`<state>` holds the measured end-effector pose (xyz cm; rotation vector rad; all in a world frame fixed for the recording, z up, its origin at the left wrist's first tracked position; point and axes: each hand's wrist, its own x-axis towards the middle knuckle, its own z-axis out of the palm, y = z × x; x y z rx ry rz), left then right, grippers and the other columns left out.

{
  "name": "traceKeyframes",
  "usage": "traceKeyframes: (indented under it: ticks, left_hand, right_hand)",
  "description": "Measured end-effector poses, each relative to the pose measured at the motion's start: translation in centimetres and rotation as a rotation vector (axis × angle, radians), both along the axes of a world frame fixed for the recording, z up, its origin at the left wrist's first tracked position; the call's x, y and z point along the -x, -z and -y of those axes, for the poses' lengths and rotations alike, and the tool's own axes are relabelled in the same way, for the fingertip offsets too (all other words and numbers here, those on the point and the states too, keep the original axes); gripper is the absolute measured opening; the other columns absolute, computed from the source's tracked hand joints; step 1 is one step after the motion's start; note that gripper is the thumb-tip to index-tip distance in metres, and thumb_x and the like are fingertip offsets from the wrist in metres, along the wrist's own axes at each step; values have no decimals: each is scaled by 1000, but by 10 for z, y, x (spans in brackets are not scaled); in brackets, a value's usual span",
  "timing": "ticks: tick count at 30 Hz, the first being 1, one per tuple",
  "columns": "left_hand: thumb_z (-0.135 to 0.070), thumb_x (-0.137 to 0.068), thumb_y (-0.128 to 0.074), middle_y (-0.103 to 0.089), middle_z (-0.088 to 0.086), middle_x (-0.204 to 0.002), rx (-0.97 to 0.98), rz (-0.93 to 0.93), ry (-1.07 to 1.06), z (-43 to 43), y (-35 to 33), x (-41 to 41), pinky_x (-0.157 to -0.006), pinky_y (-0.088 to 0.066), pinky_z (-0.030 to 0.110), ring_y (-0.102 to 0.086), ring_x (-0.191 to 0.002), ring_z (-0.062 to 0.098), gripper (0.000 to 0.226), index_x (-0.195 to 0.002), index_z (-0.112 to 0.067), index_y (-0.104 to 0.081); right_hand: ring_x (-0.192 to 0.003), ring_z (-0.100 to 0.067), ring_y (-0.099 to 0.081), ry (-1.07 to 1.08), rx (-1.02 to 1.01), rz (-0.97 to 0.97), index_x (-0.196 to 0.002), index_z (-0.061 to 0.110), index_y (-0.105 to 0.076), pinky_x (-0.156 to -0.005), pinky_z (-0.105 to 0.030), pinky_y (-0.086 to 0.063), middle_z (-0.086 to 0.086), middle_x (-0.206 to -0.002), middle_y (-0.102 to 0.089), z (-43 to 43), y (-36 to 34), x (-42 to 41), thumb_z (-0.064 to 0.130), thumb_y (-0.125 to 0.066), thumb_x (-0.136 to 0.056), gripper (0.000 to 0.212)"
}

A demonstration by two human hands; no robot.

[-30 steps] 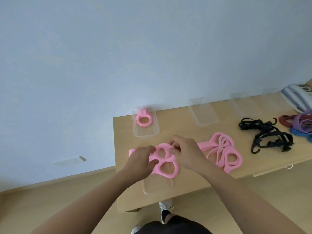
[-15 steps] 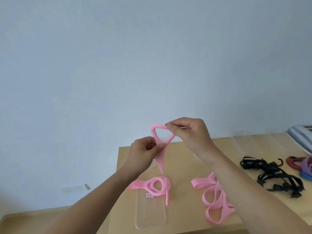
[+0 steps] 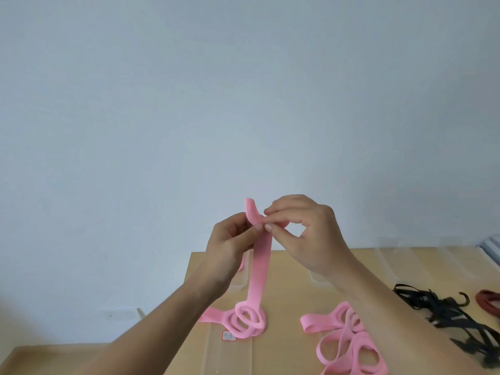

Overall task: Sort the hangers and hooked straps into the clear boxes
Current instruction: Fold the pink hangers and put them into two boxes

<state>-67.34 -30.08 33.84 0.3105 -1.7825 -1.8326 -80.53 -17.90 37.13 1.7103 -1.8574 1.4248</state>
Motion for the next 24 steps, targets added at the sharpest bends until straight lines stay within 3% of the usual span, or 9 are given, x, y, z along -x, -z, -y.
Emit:
traceKeyframes:
  ticks: [3, 5, 8, 10, 12, 16, 21, 24]
  left_hand:
    - [-24, -100, -59, -79, 3, -116, 59, 9, -35, -5, -4, 1, -88, -57, 28, -73, -109, 19, 23, -111, -20, -79]
    - [-24, -96, -62, -80, 6, -108, 70, 14, -100, -5, -4, 2, -90, -59, 39, -74, -103, 25, 22, -107, -23, -80]
    - [-13, -98, -60, -80, 9, -109, 90, 12, -139, -1, -3, 1, -101, -55, 56, -73, -108, 34, 24, -110, -20, -80]
    - [-8, -98, -61, -80, 9, -110, 90, 26, -155, 2, -3, 0, -102, -54, 59, -73, -109, 33, 25, -111, -18, -80]
    - [-12, -94, -65, -80, 10, -107, 77, 49, -175, 3, -3, -1, -101, -54, 60, -75, -106, 33, 22, -108, -18, -81]
    - [-24, -88, -71, -79, 16, -105, 23, 96, -192, 7, 1, -3, -100, -52, 65, -73, -106, 41, 22, -106, -16, -80]
    - [-40, -86, -74, -79, 15, -106, -34, 208, -125, 7, 4, -8, -102, -54, 59, -74, -104, 38, 33, -106, -14, -79]
    - [-45, -85, -74, -80, 12, -103, -44, 243, -119, 6, 6, -10, -96, -59, 53, -76, -100, 33, 32, -101, -17, -79]
  right_hand:
    - [-90, -14, -67, 22, 2, -42, -86, 13, -81, -79, -28, -54, 5, -91, -76, 3, -3, 2, 4, -81, -80, 10]
    - [-94, -15, -66, 55, -40, -62, -95, 14, -78, -83, -29, -53, 5, -96, -74, 5, -4, 3, 11, -81, -82, 14]
    - [-98, -17, -61, 65, -169, -137, -106, 14, -74, -85, -30, -51, 5, -104, -71, 9, -4, 6, 16, -75, -88, 18]
    - [-90, -15, -61, 32, -223, -133, -102, 15, -74, -78, -29, -53, 5, -97, -69, 11, -4, 8, 16, -70, -90, 12]
    - [-83, -13, -62, 6, -248, -84, -98, 16, -74, -71, -27, -53, 5, -92, -66, 13, -4, 8, 14, -69, -91, 9]
    - [-74, -12, -61, 7, -260, -44, -91, 17, -72, -69, -33, -53, 5, -87, -65, 15, -3, 6, 16, -70, -91, 2]
    - [-70, -17, -58, 40, -278, -25, -84, 15, -72, -68, -38, -50, 2, -79, -64, 16, 1, 1, 14, -70, -90, 6]
    - [-69, -14, -56, 52, -285, -14, -84, 16, -72, -67, -32, -48, 4, -79, -62, 16, 7, -1, 8, -70, -88, 9]
